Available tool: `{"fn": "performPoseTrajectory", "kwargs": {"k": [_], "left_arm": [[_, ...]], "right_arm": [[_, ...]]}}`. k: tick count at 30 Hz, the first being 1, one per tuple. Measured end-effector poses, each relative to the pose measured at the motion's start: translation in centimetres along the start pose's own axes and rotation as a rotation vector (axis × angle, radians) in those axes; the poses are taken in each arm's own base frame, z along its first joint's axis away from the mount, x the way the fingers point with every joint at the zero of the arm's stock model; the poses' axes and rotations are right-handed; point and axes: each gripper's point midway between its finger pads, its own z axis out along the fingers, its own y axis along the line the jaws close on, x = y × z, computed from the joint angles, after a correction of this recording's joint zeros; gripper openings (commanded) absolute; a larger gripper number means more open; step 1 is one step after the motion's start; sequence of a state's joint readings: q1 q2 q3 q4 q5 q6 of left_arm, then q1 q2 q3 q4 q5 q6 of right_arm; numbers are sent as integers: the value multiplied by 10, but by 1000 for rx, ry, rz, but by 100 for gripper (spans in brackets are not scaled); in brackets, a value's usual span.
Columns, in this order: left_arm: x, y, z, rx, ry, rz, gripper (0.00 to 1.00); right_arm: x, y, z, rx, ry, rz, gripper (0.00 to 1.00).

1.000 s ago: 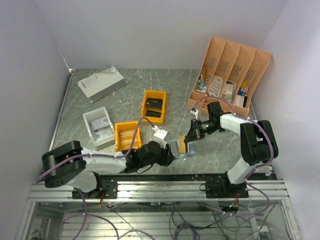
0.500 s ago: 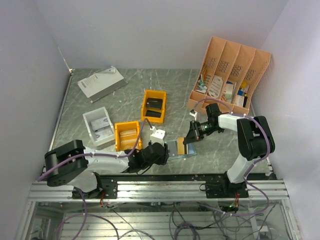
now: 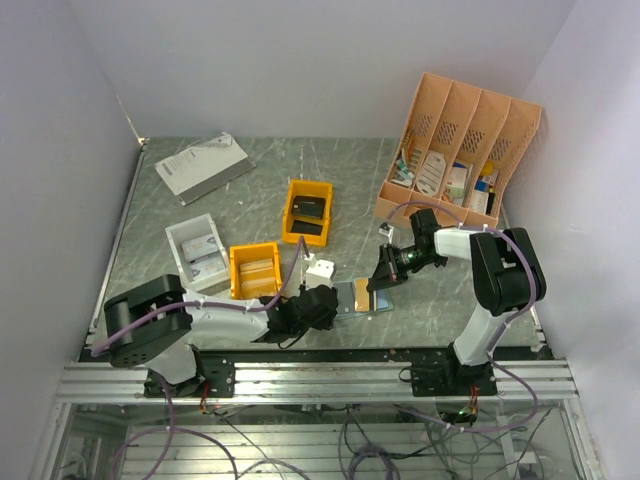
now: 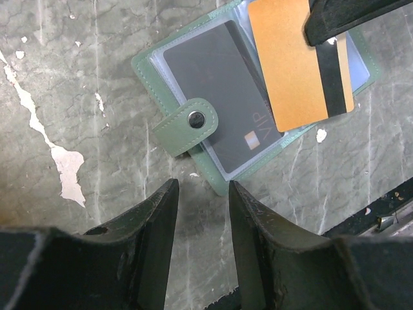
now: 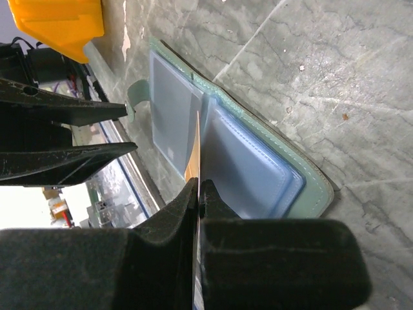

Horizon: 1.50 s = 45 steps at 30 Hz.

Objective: Put the credit cards into the card holder
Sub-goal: Insert the credit card into the card holder.

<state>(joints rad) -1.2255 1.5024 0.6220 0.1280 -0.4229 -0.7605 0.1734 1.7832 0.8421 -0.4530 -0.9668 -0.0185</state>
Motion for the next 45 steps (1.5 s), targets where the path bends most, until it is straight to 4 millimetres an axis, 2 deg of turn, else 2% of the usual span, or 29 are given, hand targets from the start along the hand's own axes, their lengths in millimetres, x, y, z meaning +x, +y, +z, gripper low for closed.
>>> {"fn": "performPoseTrajectory", "kwargs": {"k": [23, 45], "left_arm": [[6, -4, 18, -59, 52, 29, 42], [5, -2, 20, -71, 46, 31, 42]], "right_arm": [[1, 1, 8, -21, 28, 34, 0], [-3, -2, 15, 12, 71, 91, 0]]}}
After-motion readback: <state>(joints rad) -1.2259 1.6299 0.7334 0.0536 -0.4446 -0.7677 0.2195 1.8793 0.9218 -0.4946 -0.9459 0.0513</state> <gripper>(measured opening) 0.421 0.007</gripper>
